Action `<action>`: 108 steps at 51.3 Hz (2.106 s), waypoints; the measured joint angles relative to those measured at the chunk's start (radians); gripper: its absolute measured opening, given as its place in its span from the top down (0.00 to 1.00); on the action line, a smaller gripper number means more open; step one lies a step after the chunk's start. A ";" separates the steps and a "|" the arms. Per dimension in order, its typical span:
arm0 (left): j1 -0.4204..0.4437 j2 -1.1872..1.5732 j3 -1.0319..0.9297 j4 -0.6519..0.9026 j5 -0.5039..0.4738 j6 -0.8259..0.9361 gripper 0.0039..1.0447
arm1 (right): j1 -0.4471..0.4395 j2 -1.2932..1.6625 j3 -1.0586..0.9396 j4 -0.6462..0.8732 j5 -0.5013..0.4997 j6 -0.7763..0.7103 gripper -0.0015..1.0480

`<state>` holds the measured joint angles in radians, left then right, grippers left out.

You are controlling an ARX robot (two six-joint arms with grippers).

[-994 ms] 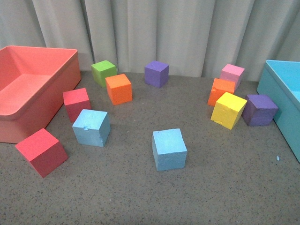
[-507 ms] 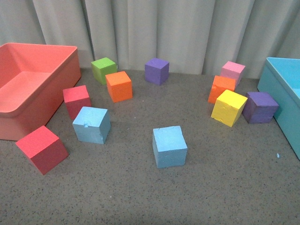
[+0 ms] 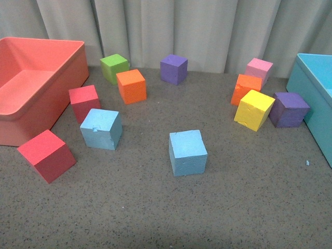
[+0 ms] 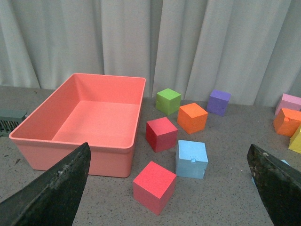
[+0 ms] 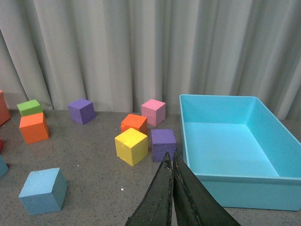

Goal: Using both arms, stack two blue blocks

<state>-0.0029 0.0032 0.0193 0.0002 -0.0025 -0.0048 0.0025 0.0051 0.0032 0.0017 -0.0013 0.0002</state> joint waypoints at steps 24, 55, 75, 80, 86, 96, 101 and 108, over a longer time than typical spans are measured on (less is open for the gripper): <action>0.000 0.000 0.000 0.000 0.000 0.000 0.06 | 0.000 -0.001 0.000 0.000 0.000 0.000 0.28; -0.009 0.204 0.094 -0.233 -0.003 -0.059 0.06 | 0.000 -0.002 0.000 0.000 0.000 0.000 0.09; -0.062 1.120 0.416 0.098 0.108 -0.103 0.06 | 0.000 -0.002 0.000 0.000 0.000 0.000 0.09; -0.114 1.363 0.561 0.106 0.064 -0.104 0.06 | 0.000 -0.002 0.000 0.000 0.000 0.000 0.09; -0.155 1.559 0.705 0.067 0.060 -0.108 0.06 | 0.000 -0.002 0.000 0.000 0.000 0.000 0.09; -0.193 1.795 0.912 0.004 0.023 -0.105 0.06 | 0.000 -0.002 0.000 0.000 0.000 0.000 0.09; -0.204 1.881 0.997 -0.032 0.003 -0.103 0.06 | 0.000 -0.002 0.000 0.000 0.000 0.000 0.09; -0.214 1.957 1.068 -0.055 -0.006 -0.106 0.06 | 0.000 -0.002 0.000 0.000 0.000 0.000 0.09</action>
<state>-0.2165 1.9606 1.0870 -0.0544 -0.0086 -0.1112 0.0025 0.0036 0.0032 0.0013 -0.0013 0.0002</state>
